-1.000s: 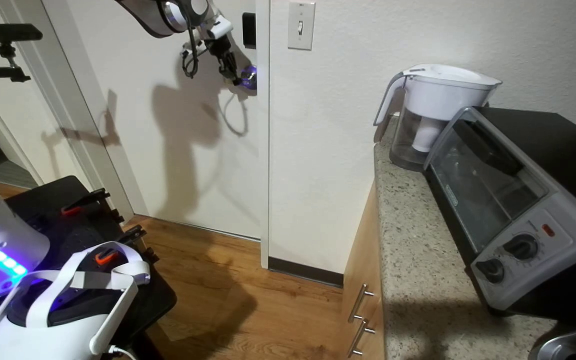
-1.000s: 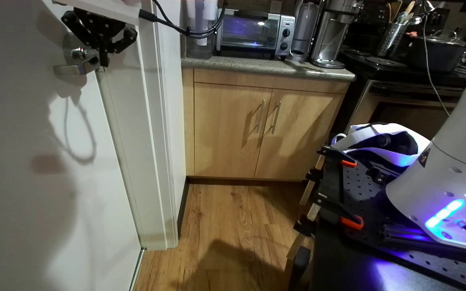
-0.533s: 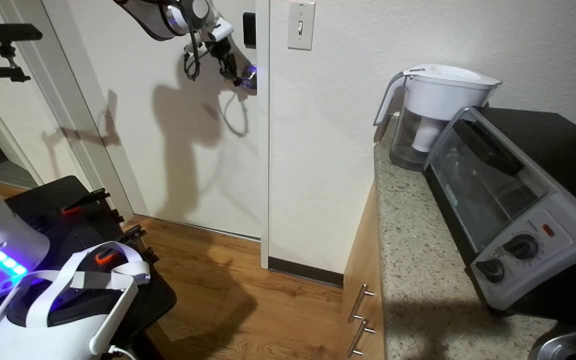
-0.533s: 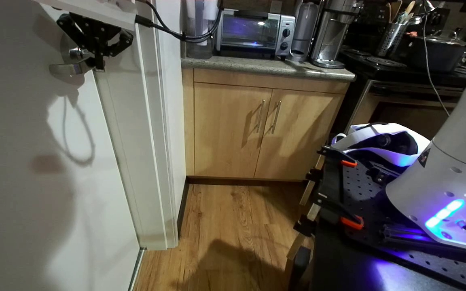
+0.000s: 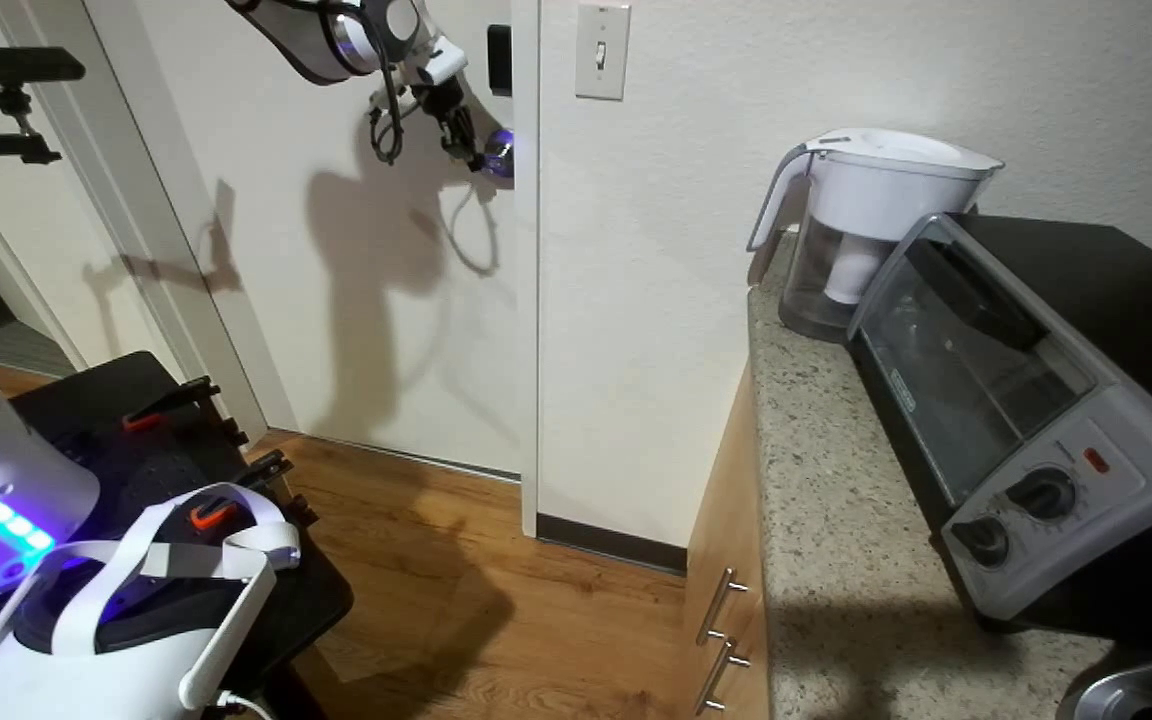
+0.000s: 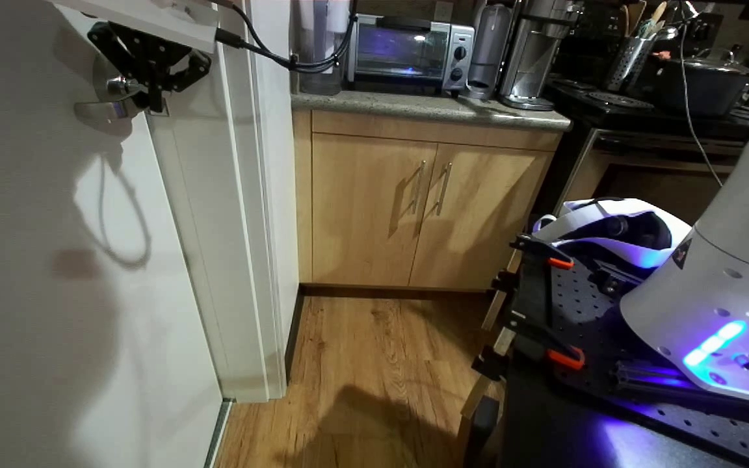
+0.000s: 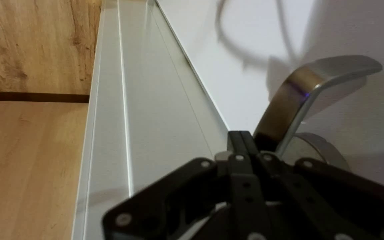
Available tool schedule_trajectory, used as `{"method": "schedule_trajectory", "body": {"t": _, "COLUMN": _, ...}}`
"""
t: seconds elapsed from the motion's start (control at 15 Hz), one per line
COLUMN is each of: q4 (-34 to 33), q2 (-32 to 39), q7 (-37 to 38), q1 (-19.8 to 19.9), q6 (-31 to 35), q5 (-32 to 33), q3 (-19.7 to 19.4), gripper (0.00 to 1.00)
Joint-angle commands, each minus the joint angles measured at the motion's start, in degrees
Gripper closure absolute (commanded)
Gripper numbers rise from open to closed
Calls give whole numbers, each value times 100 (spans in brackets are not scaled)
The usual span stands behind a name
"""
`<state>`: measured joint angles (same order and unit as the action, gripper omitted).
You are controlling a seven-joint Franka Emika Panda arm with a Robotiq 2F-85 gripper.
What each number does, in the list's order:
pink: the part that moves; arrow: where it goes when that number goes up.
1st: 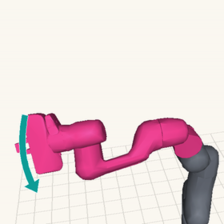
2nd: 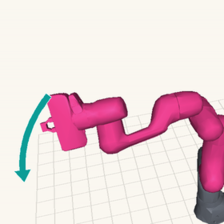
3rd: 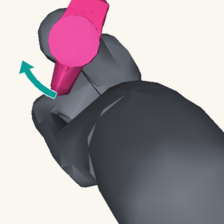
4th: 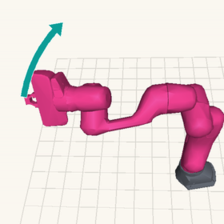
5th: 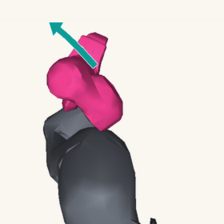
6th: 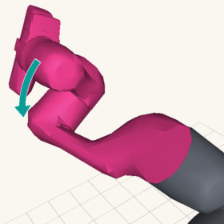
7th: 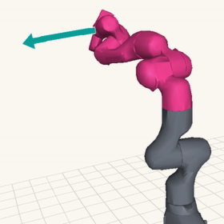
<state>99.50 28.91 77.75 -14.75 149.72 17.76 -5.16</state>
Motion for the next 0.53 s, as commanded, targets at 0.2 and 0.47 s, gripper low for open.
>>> {"method": "schedule_trajectory", "body": {"t": 0.2, "q4": -367, "q2": 186, "q7": -89, "q1": -92, "q6": 202, "q5": -34, "q3": -78, "gripper": 100}}
{"method": "schedule_trajectory", "body": {"t": 0.47, "q4": -563, "q2": 301, "q7": -89, "q1": -111, "q6": 189, "q5": -18, "q3": -103, "gripper": 100}}
